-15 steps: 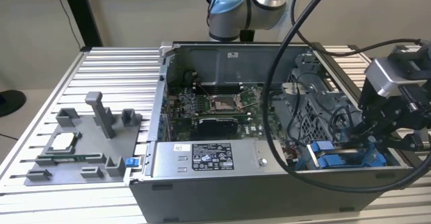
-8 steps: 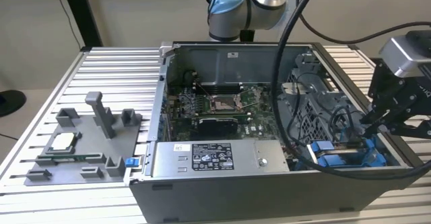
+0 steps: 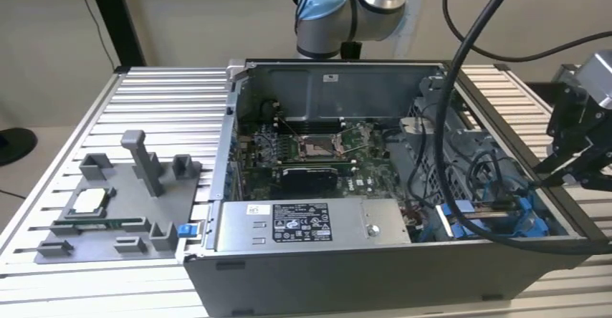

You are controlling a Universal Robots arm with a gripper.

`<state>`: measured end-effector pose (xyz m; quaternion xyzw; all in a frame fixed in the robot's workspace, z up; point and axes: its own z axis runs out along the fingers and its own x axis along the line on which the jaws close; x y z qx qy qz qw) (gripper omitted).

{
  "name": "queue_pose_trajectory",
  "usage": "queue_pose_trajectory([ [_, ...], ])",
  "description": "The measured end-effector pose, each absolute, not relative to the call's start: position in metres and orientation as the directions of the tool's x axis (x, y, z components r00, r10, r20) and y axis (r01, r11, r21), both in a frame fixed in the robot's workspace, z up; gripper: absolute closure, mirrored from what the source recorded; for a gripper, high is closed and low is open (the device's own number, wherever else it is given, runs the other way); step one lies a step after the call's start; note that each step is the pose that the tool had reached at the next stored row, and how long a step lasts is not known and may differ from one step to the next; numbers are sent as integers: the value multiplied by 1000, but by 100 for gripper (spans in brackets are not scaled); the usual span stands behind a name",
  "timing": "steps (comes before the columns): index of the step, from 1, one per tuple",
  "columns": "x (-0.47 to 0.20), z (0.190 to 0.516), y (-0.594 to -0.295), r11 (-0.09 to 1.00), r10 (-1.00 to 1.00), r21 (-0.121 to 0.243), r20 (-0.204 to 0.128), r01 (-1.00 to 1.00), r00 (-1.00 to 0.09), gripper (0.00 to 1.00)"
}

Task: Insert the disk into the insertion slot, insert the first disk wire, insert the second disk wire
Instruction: 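Insert the first disk wire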

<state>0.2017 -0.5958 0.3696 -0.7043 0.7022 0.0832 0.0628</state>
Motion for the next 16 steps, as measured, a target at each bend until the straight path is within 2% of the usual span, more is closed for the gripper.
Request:
queue_pose_trajectory([
  [15, 204, 359, -596, -213, -956, 28, -211, -977, 203, 0],
  [16, 204, 359, -596, -216, -955, 27, -215, -976, 205, 100],
])
